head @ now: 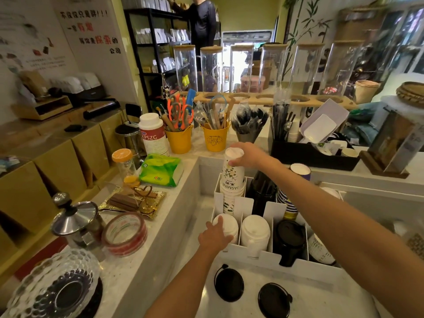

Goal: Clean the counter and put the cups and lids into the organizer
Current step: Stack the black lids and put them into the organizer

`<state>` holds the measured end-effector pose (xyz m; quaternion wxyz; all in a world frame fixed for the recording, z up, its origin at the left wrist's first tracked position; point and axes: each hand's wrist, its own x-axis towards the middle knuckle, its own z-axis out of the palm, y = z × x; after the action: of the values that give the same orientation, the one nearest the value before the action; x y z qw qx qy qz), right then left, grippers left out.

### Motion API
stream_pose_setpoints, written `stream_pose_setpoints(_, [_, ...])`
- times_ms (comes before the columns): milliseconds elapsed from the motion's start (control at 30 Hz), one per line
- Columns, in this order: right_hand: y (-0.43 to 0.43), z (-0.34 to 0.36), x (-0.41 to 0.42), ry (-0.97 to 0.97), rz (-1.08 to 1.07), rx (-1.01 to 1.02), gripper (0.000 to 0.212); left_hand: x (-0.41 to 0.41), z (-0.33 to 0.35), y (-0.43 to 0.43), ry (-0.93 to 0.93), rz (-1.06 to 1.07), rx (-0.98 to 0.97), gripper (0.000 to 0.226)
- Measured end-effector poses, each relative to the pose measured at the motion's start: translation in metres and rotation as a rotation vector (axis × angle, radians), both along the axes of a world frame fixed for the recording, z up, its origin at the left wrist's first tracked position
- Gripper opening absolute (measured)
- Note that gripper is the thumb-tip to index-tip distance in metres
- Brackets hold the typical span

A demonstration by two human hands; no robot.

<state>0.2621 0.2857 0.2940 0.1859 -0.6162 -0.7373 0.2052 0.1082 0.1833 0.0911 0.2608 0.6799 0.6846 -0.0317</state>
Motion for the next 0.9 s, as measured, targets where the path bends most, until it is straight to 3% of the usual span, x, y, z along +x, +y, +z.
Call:
stream_pose_setpoints(133, [-0.023,-0.011,0.003,0.247,-0.002,-0.066,0.081,-0.013,0.014,0.014,-0.224,0.0,-0.152,0.077])
stream_pose_setpoints(200, [-0.045,-0.017,0.005,0.333,-0.037,0.029,0.076,-0.021,0.019,0.01,-0.321,0.015,-0.084,0.073])
stream_pose_setpoints(367, [-0.143,-0.078,0.012,0.507,-0.088,0.078,0.034,-0.032,0.017,-0.05,-0.515,0.142,0.298,0.061])
stream_pose_setpoints(433, [-0.193,-0.121,0.01,0.557,-0.08,-0.035,0.02,-0.033,0.002,-0.091,-0.613,0.221,0.253,0.053])
stream_pose_setpoints(533, [-0.268,-0.187,0.01,0.543,-0.142,-0.245,0.015,-0.04,-0.027,-0.152,-0.614,0.264,0.044,0.039])
stream_pose_setpoints(667, [-0.35,-0.246,0.027,0.474,-0.217,-0.424,0.014,-0.047,-0.056,-0.219,-0.597,0.361,-0.072,0.038])
stream_pose_setpoints(900, [-0.367,-0.263,0.037,0.315,-0.179,-0.427,0.021,-0.053,-0.073,-0.239,-0.606,0.45,-0.153,0.037])
